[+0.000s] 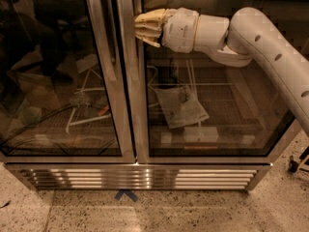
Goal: Pick orange can from top drawer and place on counter
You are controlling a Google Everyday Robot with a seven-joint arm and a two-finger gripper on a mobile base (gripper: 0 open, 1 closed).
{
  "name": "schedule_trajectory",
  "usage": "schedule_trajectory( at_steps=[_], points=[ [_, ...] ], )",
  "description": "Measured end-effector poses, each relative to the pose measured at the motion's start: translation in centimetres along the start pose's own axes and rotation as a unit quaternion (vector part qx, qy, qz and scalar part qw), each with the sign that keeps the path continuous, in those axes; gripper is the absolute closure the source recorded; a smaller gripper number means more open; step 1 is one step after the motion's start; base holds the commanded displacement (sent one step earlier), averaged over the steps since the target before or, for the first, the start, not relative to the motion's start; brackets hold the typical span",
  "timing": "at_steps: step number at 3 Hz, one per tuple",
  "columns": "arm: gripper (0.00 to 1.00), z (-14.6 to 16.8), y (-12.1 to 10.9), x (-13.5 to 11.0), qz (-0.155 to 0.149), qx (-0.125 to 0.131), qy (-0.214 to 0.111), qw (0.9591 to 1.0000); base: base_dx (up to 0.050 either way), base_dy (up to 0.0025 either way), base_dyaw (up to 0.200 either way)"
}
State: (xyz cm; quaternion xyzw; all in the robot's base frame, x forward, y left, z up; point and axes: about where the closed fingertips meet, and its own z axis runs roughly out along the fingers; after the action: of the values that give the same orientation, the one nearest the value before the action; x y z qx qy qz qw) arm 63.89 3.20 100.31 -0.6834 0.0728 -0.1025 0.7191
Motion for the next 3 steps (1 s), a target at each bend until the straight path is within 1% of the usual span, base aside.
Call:
schedule_trajectory(
  at_steps=[3],
  points=[
    [1.0,0.02,0.06,-0.08,0.001,0.002,-0.018,0.9998,0.0,0.0,0.0]
  ],
)
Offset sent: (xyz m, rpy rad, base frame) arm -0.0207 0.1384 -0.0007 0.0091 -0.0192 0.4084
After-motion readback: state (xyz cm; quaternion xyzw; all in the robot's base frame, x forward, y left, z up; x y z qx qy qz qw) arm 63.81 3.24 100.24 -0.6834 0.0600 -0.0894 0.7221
